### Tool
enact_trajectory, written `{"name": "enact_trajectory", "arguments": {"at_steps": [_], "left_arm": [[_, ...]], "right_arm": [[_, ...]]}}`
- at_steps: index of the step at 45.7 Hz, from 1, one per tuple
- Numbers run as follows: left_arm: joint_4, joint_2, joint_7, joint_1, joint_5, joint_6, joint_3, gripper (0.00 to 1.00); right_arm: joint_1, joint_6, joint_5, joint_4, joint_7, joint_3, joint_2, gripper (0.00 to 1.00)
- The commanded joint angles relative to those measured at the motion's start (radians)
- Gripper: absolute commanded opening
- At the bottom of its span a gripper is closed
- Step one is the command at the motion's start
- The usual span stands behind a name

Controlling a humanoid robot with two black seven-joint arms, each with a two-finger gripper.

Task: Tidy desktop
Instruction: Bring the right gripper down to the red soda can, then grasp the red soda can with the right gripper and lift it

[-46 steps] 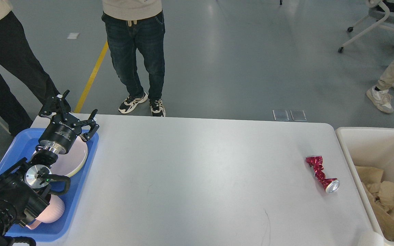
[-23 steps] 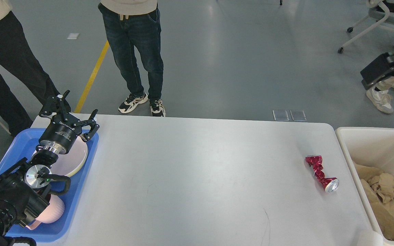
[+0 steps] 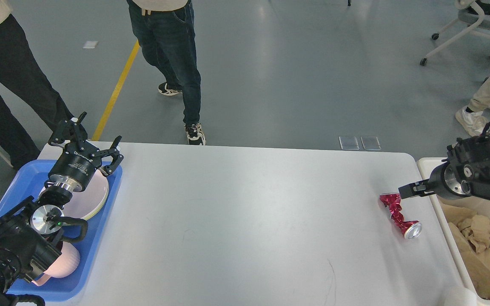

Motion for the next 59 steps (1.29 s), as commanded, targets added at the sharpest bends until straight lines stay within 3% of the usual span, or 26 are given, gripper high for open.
{"name": "enact_trajectory", "arguments": {"at_steps": [1, 9, 26, 36, 45, 57, 59], "left_arm": [[0.0, 0.0, 0.0, 0.0, 0.0, 0.0, 0.0, 1.0], [0.0, 0.0, 0.0, 0.0, 0.0, 0.0, 0.0, 1.0], [0.003, 0.0, 0.0, 0.0, 0.0, 0.0, 0.0, 1.0], [0.0, 0.0, 0.0, 0.0, 0.0, 0.0, 0.0, 1.0], [0.0, 0.0, 0.0, 0.0, 0.0, 0.0, 0.0, 1.0], [0.0, 0.0, 0.0, 0.0, 0.0, 0.0, 0.0, 1.0], [0.003, 0.0, 0.0, 0.0, 0.0, 0.0, 0.0, 1.0]], "right_arm": [[-0.159, -0.026, 0.001, -0.142, 0.041, 0.063, 0.05, 1.0], [-0.237, -0.107, 0.004, -0.179, 0.049, 0.08, 0.079, 1.0], [-0.343, -0.179, 0.013, -0.308, 0.049, 0.124, 0.151, 0.97], [-0.368, -0.188, 0.013, -0.337, 0.049, 0.126, 0.177, 0.68], [-0.38, -0.193, 0.013, -0.339, 0.046, 0.126, 0.194, 0.51], [-0.389, -0.193, 0.011, -0.363, 0.038, 0.124, 0.211, 0.36], [-0.392, -0.193, 0.011, -0.363, 0.039, 0.124, 0.212, 0.28]]}}
